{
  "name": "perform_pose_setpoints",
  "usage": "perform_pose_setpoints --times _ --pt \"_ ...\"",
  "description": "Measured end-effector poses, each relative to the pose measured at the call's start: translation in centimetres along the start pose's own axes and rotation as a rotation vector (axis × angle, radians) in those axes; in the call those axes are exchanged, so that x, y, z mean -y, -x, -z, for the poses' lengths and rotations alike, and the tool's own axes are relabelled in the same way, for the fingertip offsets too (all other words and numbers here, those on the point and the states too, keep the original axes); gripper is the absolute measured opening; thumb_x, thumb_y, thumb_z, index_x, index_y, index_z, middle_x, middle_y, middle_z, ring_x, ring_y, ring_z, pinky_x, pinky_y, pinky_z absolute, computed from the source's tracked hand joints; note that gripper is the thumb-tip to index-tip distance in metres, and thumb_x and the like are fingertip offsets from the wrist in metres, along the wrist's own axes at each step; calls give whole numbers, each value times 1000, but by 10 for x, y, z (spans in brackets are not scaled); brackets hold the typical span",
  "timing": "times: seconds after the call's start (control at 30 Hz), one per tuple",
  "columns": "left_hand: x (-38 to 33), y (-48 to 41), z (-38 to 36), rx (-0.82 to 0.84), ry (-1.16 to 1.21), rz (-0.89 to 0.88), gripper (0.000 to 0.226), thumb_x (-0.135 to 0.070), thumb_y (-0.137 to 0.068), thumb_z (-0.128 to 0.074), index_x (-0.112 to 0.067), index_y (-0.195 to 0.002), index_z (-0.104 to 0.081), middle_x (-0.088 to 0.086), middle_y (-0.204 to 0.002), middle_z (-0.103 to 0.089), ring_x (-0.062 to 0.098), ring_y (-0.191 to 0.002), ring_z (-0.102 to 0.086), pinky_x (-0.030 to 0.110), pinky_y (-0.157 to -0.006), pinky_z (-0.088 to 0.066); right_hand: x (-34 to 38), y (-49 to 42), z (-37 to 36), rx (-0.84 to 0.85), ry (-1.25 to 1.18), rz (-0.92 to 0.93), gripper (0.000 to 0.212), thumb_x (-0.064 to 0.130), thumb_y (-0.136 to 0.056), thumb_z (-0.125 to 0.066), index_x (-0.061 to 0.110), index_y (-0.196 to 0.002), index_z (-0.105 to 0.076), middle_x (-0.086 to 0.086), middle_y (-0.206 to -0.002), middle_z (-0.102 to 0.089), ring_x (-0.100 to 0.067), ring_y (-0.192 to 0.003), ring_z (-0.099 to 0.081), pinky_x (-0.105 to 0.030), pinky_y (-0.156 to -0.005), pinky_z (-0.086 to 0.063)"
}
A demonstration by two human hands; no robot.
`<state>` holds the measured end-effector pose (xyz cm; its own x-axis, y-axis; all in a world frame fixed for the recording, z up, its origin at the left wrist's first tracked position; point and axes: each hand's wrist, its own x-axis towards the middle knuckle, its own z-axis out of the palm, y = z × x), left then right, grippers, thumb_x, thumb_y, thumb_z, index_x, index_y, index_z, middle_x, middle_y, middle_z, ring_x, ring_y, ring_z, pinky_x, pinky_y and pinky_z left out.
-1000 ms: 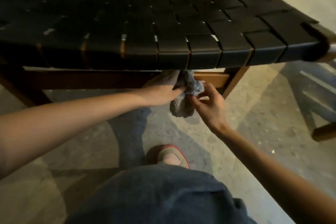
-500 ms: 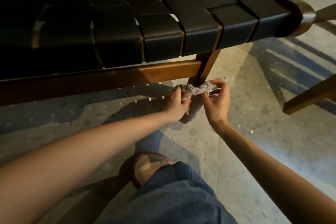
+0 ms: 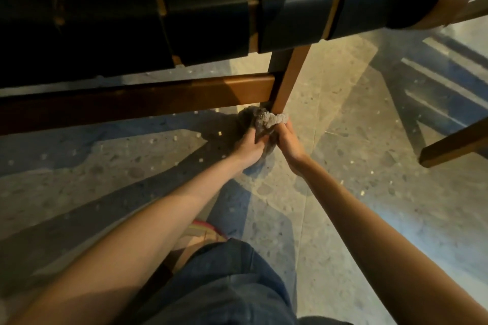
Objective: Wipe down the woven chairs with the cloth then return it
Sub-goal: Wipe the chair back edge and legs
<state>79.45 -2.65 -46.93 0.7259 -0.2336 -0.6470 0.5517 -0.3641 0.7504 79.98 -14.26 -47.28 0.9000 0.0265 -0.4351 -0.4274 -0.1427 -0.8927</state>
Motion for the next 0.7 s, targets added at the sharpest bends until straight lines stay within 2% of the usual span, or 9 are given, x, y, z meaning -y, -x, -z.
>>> perform_pose_setpoints --times 0.07,0.2,0.3,0.37,0.47,0.53,0.6,0.7 --pt "1 -1 3 40 38 -21 49 -29 -101 -38 -33 -148 -21 3 -148 -37 24 -139 -30 47 -114 -25 0 -1 -1 15 -13 -16 26 30 -103 -32 20 -124 -43 -6 -126 -50 -8 -106 -51 -14 -79 -43" --pt "5 2 3 77 210 -98 56 -14 -99 -44 -33 -148 -23 1 -149 -37 19 -138 -31 48 -115 -25 5 2 -1 -45 -83 4 22 25 -101 -35 17 -120 -44 0 -109 -53 -8 -96 -51 -20 -79 -42" --pt "1 7 -2 36 306 -162 61 -6 -97 -45 -32 -148 -25 -1 -147 -39 13 -134 -36 38 -112 -29 11 6 4 -57 -150 121 27 17 -99 -38 16 -126 -42 -6 -121 -50 -15 -108 -51 -30 -94 -44" --pt "1 7 -6 1 311 -202 60 -7 -97 -45 -35 -147 -24 -1 -147 -40 13 -133 -37 35 -108 -32 15 10 5 -55 -150 212 32 19 -98 -40 20 -131 -40 -6 -131 -47 -15 -117 -50 -28 -99 -44" --pt "6 4 -10 -25 252 -235 59 -7 -98 -42 -35 -147 -23 0 -148 -37 12 -131 -36 32 -103 -33 14 10 1 -82 -141 272 36 22 -102 -37 22 -137 -34 -1 -136 -43 -9 -123 -46 -21 -100 -43" --pt "8 2 -10 -60 199 -224 57 -8 -99 -41 -34 -147 -24 1 -148 -37 15 -134 -35 33 -104 -32 10 8 -5 -89 -120 232 37 25 -103 -34 17 -139 -33 -3 -134 -44 -13 -122 -46 -25 -100 -43" --pt "10 -2 -10 -65 132 -178 54 -14 -100 -41 -34 -147 -24 1 -148 -37 19 -136 -33 37 -107 -28 2 4 -8 -94 -87 154 36 24 -103 -30 11 -137 -34 -2 -124 -48 -9 -112 -50 -23 -94 -46" --pt "15 -7 -8 -45 24 -132 51 -19 -100 -41 -33 -147 -25 2 -149 -37 21 -138 -32 42 -111 -25 -7 1 -11 -92 -53 54 34 23 -103 -26 6 -129 -41 -1 -111 -51 -4 -97 -51 -19 -83 -42"
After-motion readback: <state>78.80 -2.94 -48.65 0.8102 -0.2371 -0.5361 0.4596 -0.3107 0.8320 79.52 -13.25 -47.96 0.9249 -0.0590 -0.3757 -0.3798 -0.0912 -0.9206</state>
